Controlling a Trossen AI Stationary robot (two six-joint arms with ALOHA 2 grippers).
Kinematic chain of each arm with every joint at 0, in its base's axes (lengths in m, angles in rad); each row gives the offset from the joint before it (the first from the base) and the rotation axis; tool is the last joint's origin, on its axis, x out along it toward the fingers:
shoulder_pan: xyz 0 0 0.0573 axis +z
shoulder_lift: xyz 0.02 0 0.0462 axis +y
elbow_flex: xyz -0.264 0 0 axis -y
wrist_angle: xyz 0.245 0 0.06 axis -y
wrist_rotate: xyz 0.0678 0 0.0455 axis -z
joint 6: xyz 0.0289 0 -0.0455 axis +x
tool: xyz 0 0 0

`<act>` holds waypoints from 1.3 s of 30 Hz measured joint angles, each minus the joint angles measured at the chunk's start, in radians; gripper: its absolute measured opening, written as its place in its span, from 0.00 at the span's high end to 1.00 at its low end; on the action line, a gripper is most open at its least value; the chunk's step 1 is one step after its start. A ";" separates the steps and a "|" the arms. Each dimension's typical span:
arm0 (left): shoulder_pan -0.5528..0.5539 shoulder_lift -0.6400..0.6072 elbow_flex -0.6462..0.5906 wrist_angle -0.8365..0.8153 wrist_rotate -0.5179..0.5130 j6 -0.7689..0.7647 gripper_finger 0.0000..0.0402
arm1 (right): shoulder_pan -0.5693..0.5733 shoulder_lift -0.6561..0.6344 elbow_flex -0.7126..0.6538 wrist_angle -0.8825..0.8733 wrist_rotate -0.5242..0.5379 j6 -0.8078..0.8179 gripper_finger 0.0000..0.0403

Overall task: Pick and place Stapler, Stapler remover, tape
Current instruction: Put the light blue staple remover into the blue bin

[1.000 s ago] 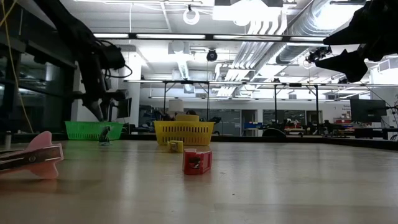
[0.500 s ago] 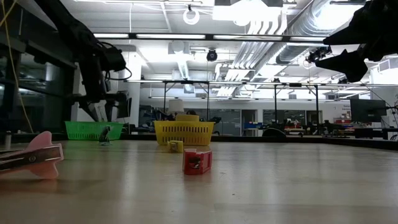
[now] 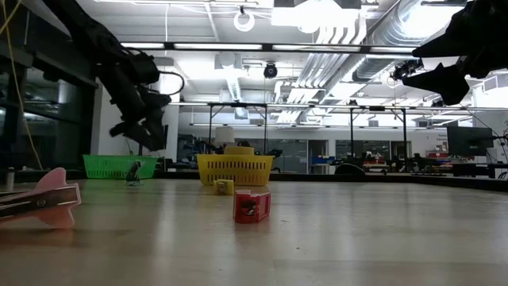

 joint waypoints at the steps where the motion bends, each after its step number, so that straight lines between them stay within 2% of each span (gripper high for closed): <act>1: -0.001 0.000 0.000 -0.008 0.060 0.047 0.54 | 0.000 0.000 0.000 0.000 0.000 0.000 0.24; 4: -0.026 0.002 0.000 -0.050 0.148 0.164 0.54 | 0.000 0.000 0.000 0.000 0.000 0.000 0.24; 9: -0.110 0.002 0.000 -0.158 0.154 0.359 0.54 | 0.000 0.000 0.000 0.000 0.000 0.000 0.24; 13: -0.192 0.002 0.000 -0.244 0.114 0.497 0.54 | 0.000 0.000 0.000 0.000 0.000 0.000 0.24; 16: -0.252 0.003 0.000 -0.303 0.032 0.576 0.54 | 0.000 0.000 0.000 0.000 0.000 0.000 0.24; 19: -0.302 0.003 0.000 -0.326 -0.032 0.635 0.54 | 0.000 0.000 0.000 0.000 0.000 0.000 0.24; 28: -0.402 0.026 0.000 -0.328 -0.126 0.800 0.54 | 0.000 0.000 0.000 0.000 0.000 0.000 0.24; 39: -0.405 0.095 0.002 -0.320 -0.120 0.873 0.54 | 0.000 0.000 0.000 0.000 0.000 0.000 0.24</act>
